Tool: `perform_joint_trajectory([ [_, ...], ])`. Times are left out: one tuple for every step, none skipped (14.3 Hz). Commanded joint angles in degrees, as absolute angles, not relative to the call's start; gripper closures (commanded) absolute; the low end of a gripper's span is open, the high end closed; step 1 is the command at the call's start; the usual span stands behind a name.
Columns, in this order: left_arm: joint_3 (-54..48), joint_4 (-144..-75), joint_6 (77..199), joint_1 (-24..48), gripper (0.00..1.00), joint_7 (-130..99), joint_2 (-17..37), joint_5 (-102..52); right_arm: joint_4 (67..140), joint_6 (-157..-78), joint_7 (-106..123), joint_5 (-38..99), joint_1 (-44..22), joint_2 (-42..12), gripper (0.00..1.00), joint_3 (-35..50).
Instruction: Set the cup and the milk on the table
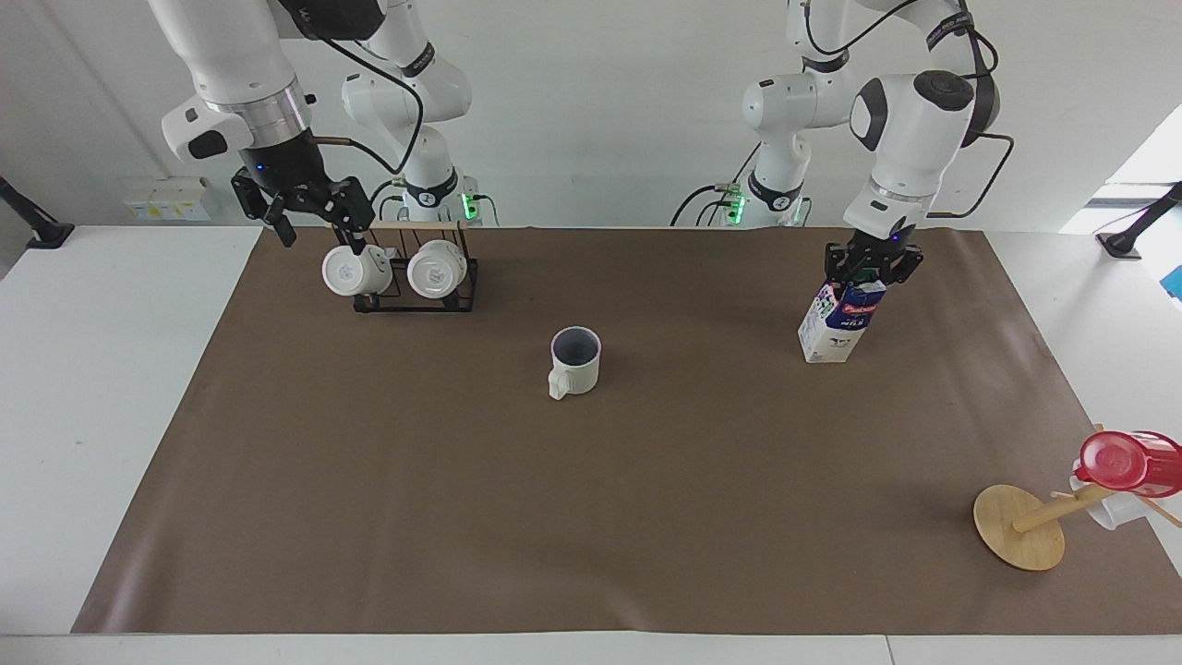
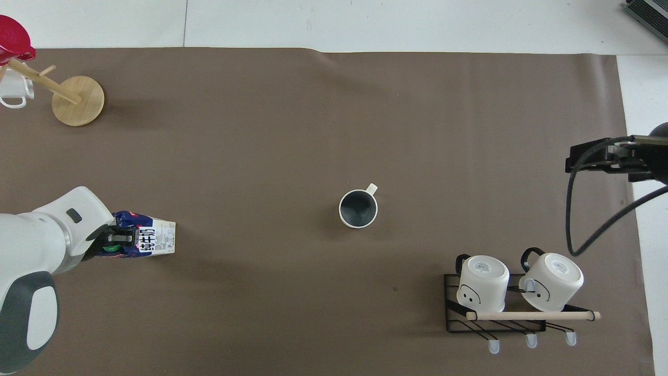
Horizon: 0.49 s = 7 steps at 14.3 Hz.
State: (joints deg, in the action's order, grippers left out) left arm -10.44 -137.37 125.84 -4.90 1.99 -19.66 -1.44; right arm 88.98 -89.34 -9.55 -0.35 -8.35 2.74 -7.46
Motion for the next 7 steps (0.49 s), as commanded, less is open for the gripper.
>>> perform_joint_trajectory([
  [-10.1,-136.9,124.7,-3.9,0.54,-1.0,-20.1,-2.1,88.2,-86.1,-5.5,-0.3,-7.6,5.3,0.00,-10.0],
  [-10.1,-136.3,124.5,-3.0,0.54,-2.0,-20.1,-2.1,88.7,-86.4,-5.0,-0.2,-7.7,5.9,0.00,-10.3],
  [-10.1,-135.5,123.4,-2.8,0.54,-2.9,-20.0,-2.1,89.1,-86.6,-5.0,-0.5,-7.9,5.6,0.00,-10.1],
  [-10.1,-134.4,122.5,-2.5,0.54,-4.0,-20.0,-2.1,89.6,-86.1,-5.0,-0.8,-8.3,5.8,0.00,-10.0],
  [-10.1,-133.2,122.0,-1.5,0.54,-5.4,-19.3,-2.1,89.8,-86.6,-5.0,-0.8,-8.3,5.8,0.00,-9.9],
  [-10.1,-132.1,121.6,-0.6,0.54,-6.8,-19.0,-2.1,89.9,-86.8,-5.0,-0.8,-8.3,5.5,0.00,-9.9],
  [-10.2,-130.9,121.2,0.3,0.54,-8.3,-18.5,-2.1,90.1,-86.7,-5.1,-0.8,-8.3,5.5,0.00,-9.9],
])
